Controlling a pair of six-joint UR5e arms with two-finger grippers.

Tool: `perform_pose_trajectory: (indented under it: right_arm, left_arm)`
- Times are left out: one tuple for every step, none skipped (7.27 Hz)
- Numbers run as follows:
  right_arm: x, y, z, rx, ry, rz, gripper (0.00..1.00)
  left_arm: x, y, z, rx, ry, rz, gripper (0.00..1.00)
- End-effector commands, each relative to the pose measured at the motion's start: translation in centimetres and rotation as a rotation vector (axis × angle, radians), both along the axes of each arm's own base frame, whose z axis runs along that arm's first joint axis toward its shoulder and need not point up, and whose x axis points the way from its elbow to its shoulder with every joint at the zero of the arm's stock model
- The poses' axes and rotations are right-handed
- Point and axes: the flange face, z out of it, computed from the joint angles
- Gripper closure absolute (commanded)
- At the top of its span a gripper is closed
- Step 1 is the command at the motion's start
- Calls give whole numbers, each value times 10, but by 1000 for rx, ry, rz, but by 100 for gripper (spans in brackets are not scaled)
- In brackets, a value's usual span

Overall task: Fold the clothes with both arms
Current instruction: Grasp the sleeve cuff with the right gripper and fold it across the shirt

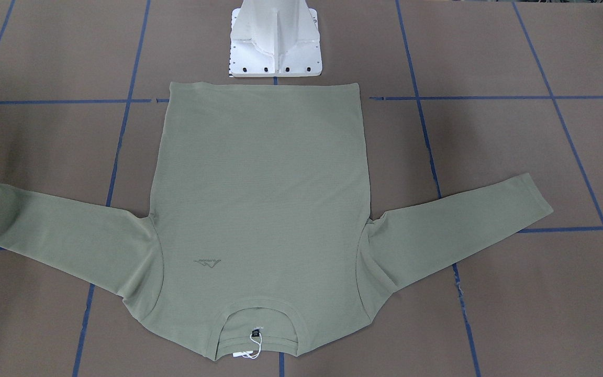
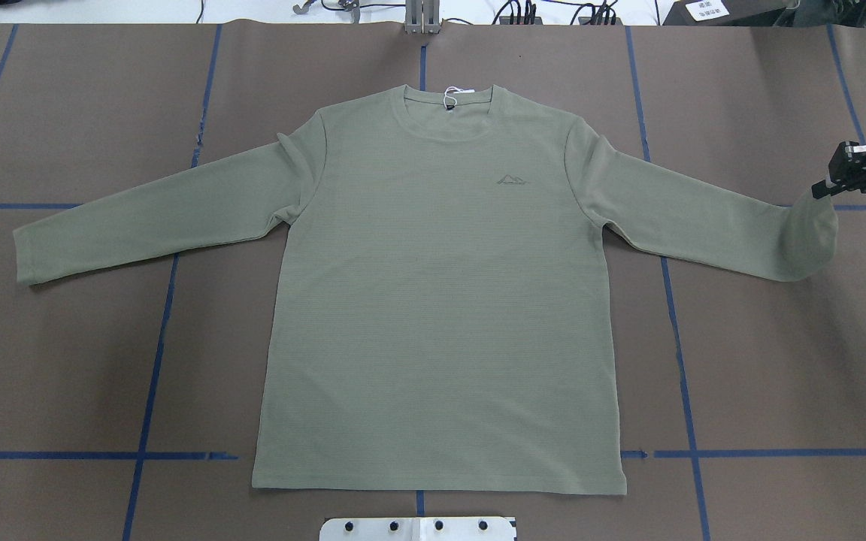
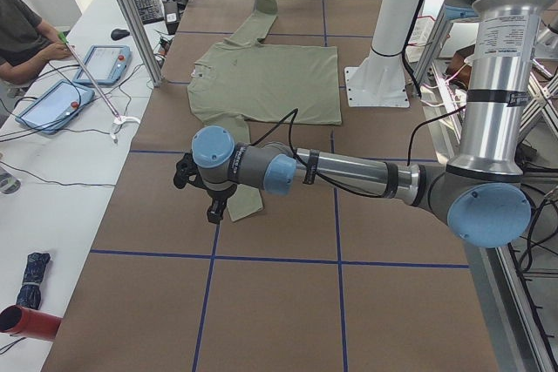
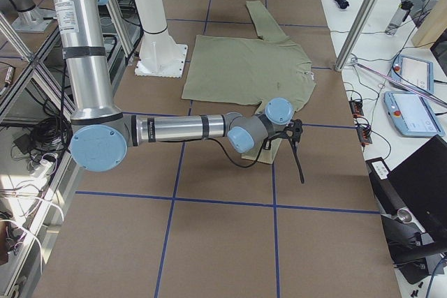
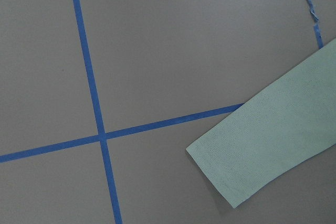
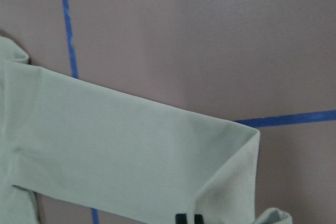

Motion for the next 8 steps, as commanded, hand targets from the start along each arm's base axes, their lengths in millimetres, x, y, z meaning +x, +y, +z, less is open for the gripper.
perform_pose_trajectory:
  right_arm:
    - [-68,-19,-99,-23,-48,23,100]
    - [-135,-30,-170,-73,-70,70,100]
    - [-195,-32,-240,-85,-93,112,100]
    - [-263,-24,-319,-123,-104,179,100]
    - [-344,-12,-394,-136,-89,271,100]
    - [-426,11,-426,-131,-60,321,100]
    - [-487,18,-443,-104,-15,346,100]
    - [-523,13,-467,-79,-43,349,100]
  left_arm:
    - [0,0,-2,5,1,2,0]
    - [0,0,-2,8,0,2,0]
    - [0,-1,-6,25,2,2,0]
    - [0,-2,-6,40,4,1,0]
    - [0,-3,-8,44,4,1,0]
    - [0,-4,-9,48,4,1,0]
    - [0,-6,-11,50,3,0,0]
    - [0,-6,-7,46,2,2,0]
